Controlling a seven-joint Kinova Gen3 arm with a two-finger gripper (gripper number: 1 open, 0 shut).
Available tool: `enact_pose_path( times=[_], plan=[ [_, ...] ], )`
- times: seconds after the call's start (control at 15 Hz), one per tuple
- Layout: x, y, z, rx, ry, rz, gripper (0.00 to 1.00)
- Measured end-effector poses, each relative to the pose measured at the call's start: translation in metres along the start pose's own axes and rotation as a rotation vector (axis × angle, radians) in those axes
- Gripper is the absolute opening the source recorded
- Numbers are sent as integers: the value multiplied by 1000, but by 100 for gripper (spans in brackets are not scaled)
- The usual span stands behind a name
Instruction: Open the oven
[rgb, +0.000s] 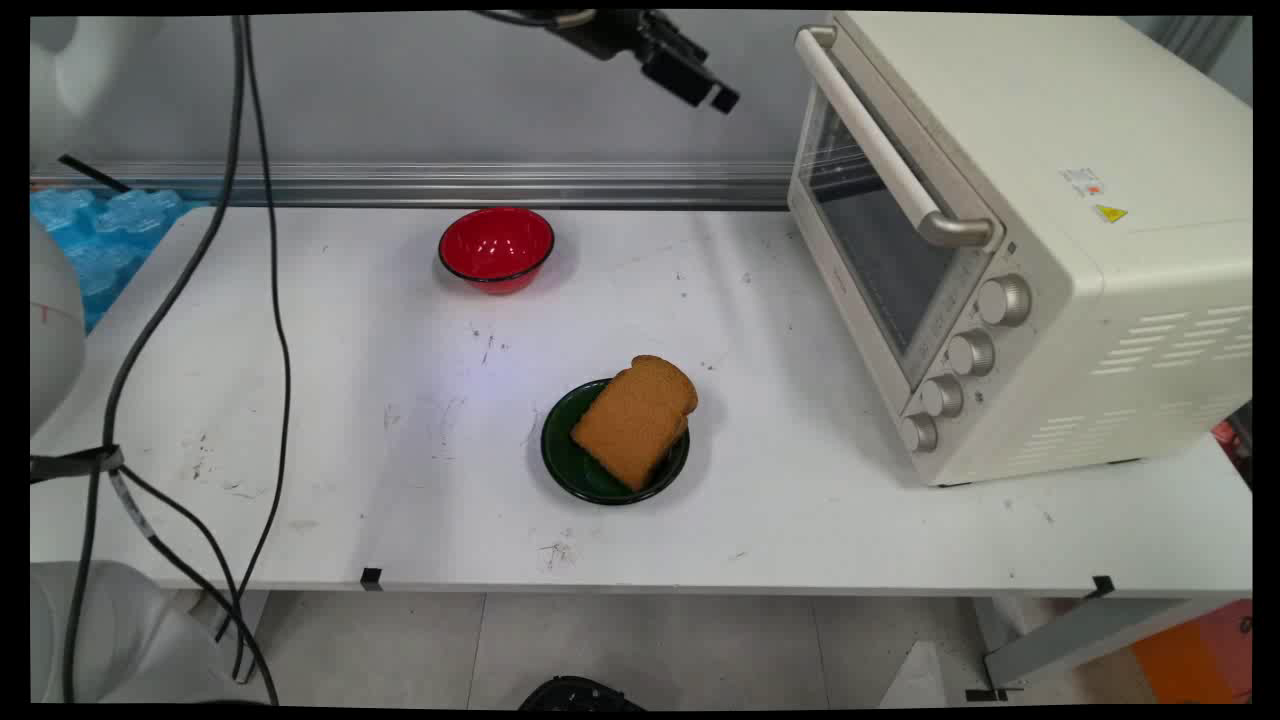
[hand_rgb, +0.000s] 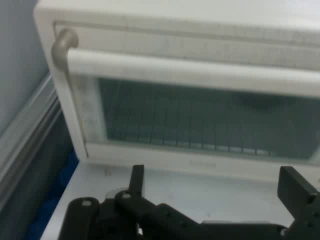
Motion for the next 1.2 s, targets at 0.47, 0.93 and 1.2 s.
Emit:
enact_pose_path(
  times=[0.47, 0.93, 1.2],
  plan=[
    [30, 3, 22, -10, 51, -11, 100],
    [41, 5, 32, -19, 66, -27, 100],
    [45, 6, 36, -23, 70, -26, 100]
  ],
)
